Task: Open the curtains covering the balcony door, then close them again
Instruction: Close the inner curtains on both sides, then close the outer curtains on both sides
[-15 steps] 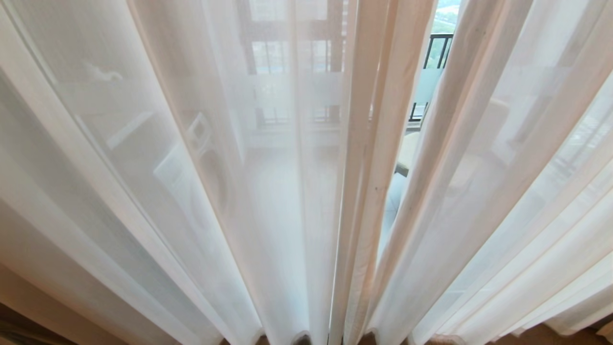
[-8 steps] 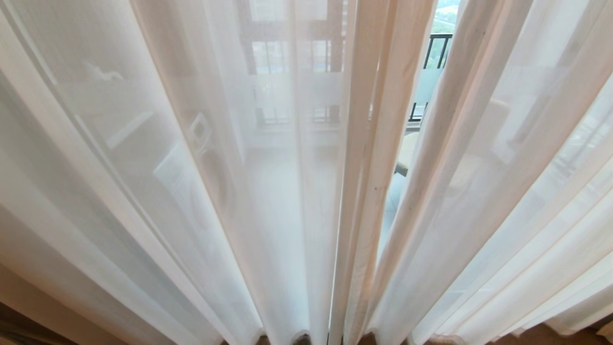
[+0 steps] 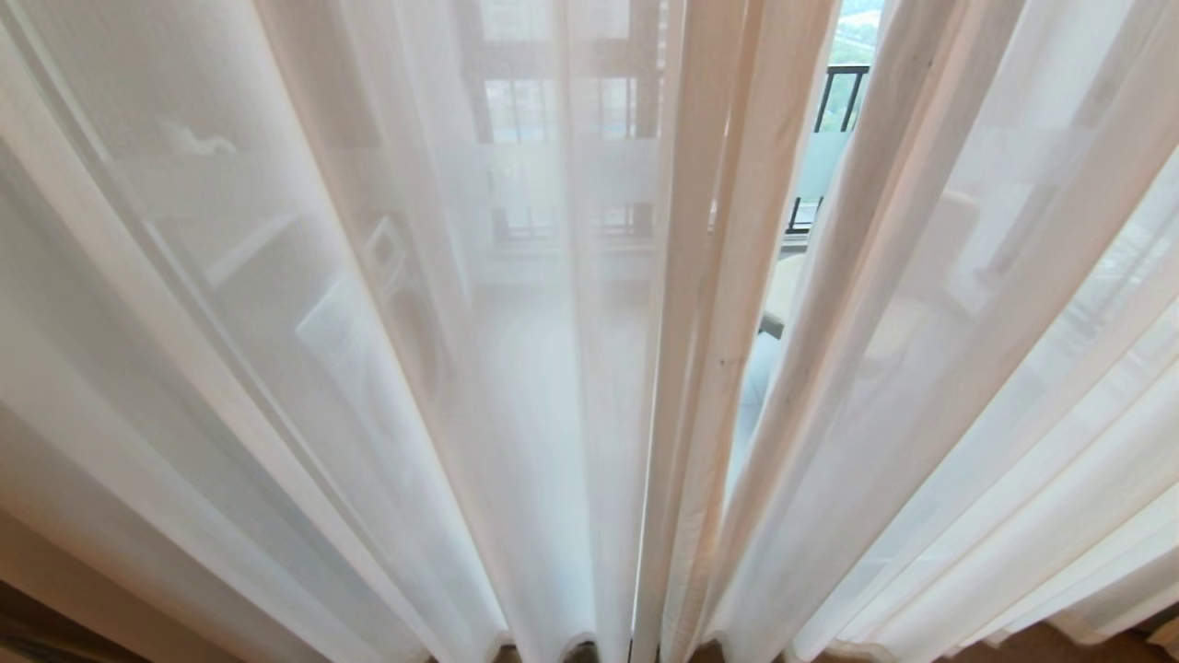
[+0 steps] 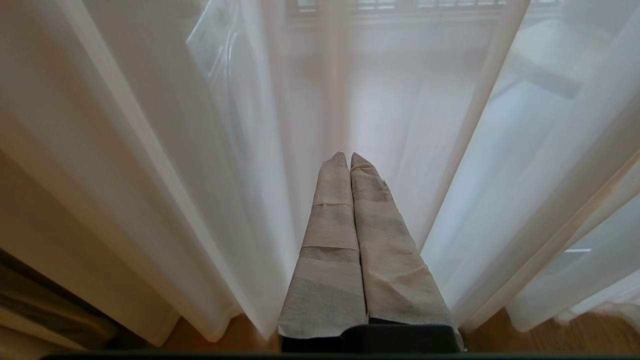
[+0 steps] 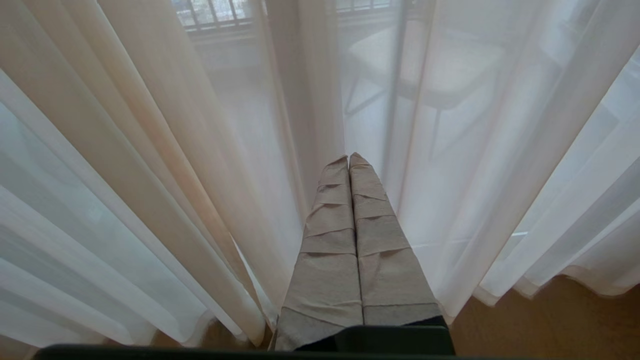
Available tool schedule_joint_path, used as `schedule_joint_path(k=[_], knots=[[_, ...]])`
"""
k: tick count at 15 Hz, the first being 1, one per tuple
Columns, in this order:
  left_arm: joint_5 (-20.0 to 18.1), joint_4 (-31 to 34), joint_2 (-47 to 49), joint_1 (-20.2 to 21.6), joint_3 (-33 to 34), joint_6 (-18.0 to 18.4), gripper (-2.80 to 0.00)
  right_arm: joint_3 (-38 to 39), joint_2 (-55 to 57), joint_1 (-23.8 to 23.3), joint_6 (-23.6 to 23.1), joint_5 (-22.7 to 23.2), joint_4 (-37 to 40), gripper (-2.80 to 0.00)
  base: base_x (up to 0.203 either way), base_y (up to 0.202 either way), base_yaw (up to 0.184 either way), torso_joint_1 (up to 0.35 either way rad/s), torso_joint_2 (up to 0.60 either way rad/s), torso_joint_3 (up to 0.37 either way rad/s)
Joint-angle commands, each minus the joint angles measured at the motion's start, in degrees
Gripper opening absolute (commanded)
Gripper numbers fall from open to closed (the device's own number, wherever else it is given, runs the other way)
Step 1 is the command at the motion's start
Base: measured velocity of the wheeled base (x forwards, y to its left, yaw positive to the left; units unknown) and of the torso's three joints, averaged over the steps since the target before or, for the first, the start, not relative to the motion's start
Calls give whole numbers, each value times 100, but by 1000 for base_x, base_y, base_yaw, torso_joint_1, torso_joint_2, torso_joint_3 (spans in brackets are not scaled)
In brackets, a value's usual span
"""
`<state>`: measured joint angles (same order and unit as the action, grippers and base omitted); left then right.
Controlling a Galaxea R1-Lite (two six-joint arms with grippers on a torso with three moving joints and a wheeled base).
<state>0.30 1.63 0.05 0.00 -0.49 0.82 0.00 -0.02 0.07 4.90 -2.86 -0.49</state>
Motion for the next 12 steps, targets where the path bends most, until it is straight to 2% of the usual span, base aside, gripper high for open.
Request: schedule_joint_path(k=[1, 12], knots=[[5, -119, -5, 0, 22, 6, -280, 0, 9, 1, 2, -4, -4, -280, 0, 0, 0, 0, 0, 0], [5, -163, -5, 0, 31, -3, -280, 0, 2, 1, 2, -4, -4, -280, 0, 0, 0, 0, 0, 0]])
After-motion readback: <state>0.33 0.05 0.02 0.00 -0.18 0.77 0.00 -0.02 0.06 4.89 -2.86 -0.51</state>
